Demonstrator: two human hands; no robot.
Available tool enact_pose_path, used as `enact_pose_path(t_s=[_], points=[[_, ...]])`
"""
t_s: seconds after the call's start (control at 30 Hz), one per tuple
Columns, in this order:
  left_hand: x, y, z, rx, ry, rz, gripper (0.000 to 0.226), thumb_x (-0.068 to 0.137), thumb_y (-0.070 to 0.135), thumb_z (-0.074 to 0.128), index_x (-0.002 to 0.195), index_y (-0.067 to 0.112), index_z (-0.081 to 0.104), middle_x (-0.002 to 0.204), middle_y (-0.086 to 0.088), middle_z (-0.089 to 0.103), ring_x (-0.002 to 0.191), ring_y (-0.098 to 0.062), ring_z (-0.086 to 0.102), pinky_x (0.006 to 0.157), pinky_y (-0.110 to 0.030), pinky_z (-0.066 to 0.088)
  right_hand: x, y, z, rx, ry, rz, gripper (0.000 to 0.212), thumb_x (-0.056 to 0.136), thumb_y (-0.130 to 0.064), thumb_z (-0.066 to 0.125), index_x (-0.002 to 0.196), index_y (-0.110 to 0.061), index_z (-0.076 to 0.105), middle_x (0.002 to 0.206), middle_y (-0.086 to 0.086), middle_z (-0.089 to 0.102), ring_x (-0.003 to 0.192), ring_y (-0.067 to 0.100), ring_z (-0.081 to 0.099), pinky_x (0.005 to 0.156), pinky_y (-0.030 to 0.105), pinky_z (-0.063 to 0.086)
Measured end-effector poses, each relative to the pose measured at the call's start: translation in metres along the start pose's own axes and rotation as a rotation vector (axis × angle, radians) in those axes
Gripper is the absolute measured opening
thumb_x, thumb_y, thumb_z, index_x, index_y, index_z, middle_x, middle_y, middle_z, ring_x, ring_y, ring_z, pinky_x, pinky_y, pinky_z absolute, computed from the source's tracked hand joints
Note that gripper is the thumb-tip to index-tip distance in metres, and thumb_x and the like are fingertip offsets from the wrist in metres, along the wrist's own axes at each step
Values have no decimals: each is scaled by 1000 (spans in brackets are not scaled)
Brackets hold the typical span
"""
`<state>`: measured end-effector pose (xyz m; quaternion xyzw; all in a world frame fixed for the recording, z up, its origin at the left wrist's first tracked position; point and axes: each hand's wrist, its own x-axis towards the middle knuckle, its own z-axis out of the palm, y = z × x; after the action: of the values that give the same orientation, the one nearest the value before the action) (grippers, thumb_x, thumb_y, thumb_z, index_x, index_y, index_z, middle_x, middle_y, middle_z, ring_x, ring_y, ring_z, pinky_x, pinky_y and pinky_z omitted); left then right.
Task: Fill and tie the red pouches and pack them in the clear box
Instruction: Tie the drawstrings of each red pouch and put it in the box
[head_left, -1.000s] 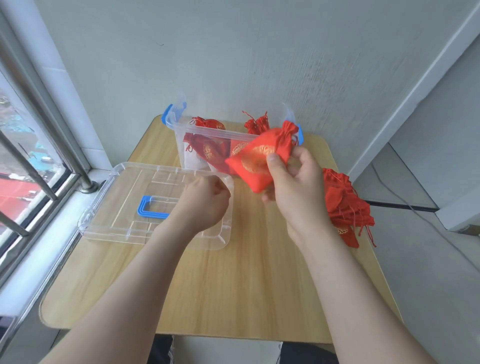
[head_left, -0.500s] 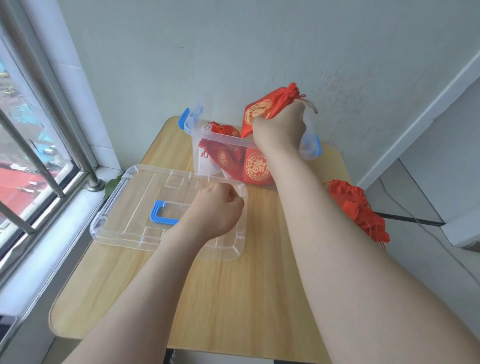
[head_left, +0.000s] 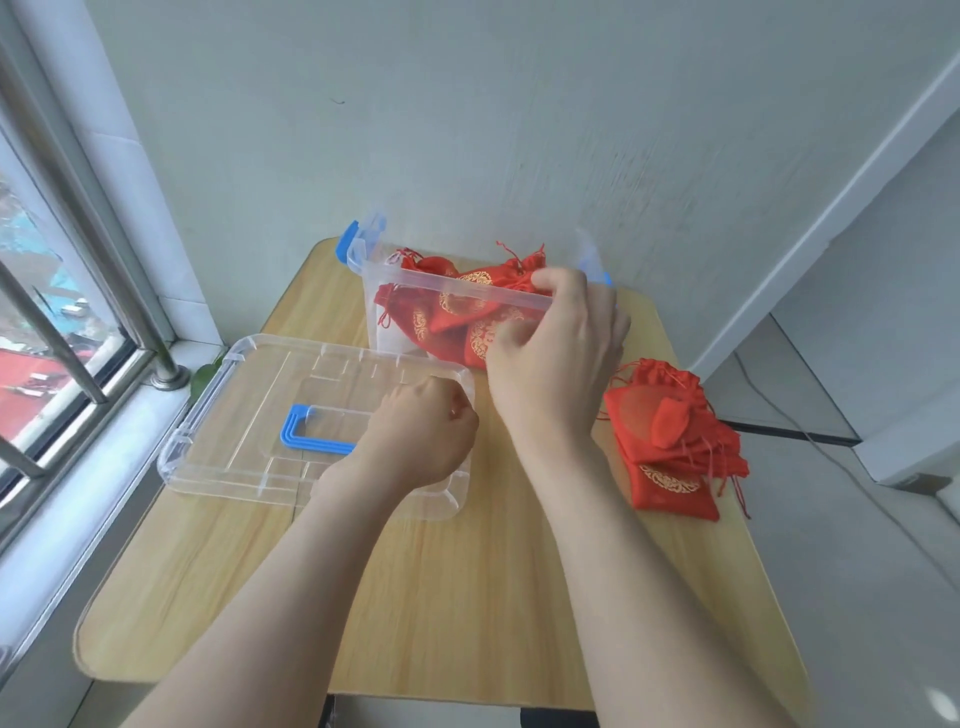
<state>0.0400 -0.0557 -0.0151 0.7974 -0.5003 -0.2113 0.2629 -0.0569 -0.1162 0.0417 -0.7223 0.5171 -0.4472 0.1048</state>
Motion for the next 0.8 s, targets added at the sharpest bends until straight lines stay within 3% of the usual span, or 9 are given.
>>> enact_pose_path(t_s=[0.13, 0.3, 0.43, 0.53, 0.63, 0.7, 0.8], points=[[-7, 10, 12, 113, 39, 52, 37, 93, 36, 41, 88, 13, 70, 93, -6, 70, 97, -33, 62, 90, -44, 51, -15, 25, -16, 27, -51, 78, 35, 84, -8, 64, 116, -22, 67, 114, 1, 63, 113, 28, 59, 100, 38, 41], [-17, 26, 25, 360, 6, 106, 27, 100, 33, 49, 117, 21, 67, 125, -7, 52, 118, -35, 45, 98, -43, 43, -17, 65, -36, -34, -62, 112, 27, 89, -3, 61, 109, -17, 71, 106, 1, 71, 106, 29, 66, 93, 42, 49], [-17, 33, 36, 380, -4, 183, 27, 100, 31, 50, 120, 24, 67, 134, -8, 53, 120, -34, 46, 98, -43, 44, -15, 100, -48, -105, -66, 161, 24, 90, -4, 63, 106, -19, 73, 103, 3, 73, 103, 31, 67, 89, 44, 50], [-19, 42, 43, 322, -56, 255, 27, 101, 31, 50, 121, 27, 68, 126, -1, 55, 119, -30, 47, 99, -42, 45, -11, 120, -53, -207, -17, 227, 27, 90, -9, 63, 113, -21, 73, 112, 10, 68, 107, 38, 60, 93, 46, 47], [-19, 49, 48, 236, -68, 302, 25, 100, 29, 52, 118, 28, 69, 120, 2, 57, 113, -28, 49, 99, -40, 45, -4, 134, -56, -336, -63, 367, 37, 96, -22, 64, 133, -20, 60, 130, 16, 58, 119, 42, 55, 99, 50, 45], [-19, 53, 50, 188, -60, 328, 24, 100, 27, 52, 117, 26, 70, 116, 1, 60, 108, -27, 53, 96, -31, 39, -1, 141, -54, -400, -135, 429, 46, 99, -30, 64, 141, -15, 51, 137, 20, 55, 126, 44, 53, 103, 50, 42], [-21, 57, 53, 144, -39, 376, 24, 100, 22, 53, 115, 21, 71, 109, 0, 64, 103, -23, 58, 86, -22, 27, 2, 150, -51, -427, -160, 447, 51, 98, -34, 69, 139, -10, 52, 138, 17, 61, 129, 41, 54, 104, 50, 42]])
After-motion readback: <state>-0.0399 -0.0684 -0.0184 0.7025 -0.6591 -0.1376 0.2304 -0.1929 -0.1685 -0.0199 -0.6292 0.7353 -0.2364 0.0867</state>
